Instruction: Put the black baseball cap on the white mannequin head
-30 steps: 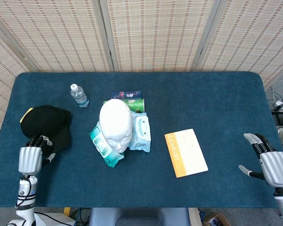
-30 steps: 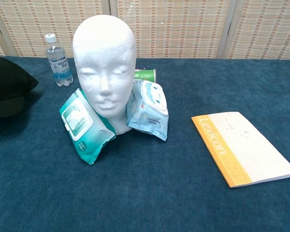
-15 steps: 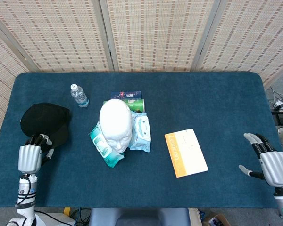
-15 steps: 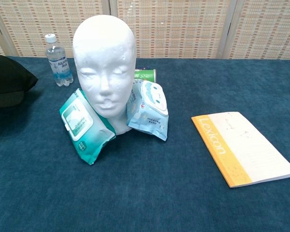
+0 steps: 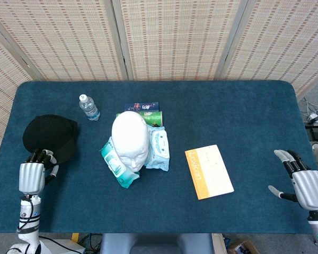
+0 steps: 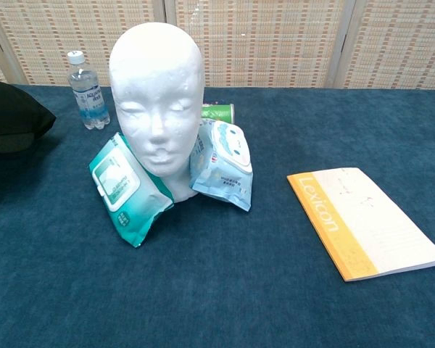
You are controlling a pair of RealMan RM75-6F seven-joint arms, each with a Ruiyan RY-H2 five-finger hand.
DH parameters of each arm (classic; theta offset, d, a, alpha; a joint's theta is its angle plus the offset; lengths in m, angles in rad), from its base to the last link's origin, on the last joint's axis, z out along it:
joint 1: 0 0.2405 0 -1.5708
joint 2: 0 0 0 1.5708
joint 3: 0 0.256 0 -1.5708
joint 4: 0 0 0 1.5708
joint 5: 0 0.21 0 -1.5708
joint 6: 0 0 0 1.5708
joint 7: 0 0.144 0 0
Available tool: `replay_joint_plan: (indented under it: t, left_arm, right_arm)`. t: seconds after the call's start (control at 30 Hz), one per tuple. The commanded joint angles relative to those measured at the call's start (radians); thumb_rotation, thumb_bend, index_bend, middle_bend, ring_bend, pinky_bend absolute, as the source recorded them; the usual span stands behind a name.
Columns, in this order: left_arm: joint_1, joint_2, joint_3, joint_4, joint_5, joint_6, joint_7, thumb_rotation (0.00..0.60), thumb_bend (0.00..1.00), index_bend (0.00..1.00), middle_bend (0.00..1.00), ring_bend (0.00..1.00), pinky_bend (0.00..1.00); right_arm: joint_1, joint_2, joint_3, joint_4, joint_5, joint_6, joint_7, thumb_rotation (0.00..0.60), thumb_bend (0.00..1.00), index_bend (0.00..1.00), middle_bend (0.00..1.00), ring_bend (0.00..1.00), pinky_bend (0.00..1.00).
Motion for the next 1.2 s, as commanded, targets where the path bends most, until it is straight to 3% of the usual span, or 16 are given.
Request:
replay_joint_plan:
  t: [0.03, 0.3, 1.2]
  left_arm:
    - [-0.003, 0.0, -0.001, 0.001, -0.002, -0.005, 0.003, 0.6, 0.31, 0.59, 0.41, 0.26, 0.53]
    - [-0.008, 0.002, -0.004, 0.002, -0.002, 0.006, -0.004, 0.6, 0.38, 0.6, 0.41, 0.26, 0.53]
    - [-0.058, 0.052, -0.015, 0.021, 0.058, 0.22, -0.048, 0.6, 0.4, 0.77, 0.5, 0.31, 0.53]
  right_arm:
    - [0.0, 0.0, 0.0, 0.0, 0.0, 0.001, 0.001, 0.6, 0.0, 0.04, 0.18, 0.12, 0.46]
    - [-0.002, 0.002, 0.0, 0.001, -0.001, 0.003, 0.005, 0.6, 0.0, 0.04, 0.18, 0.12, 0.46]
    - [-0.003, 0.004, 0.0, 0.002, -0.004, 0.008, 0.012, 0.6, 0.0, 0.04, 0.18, 0.12, 0.46]
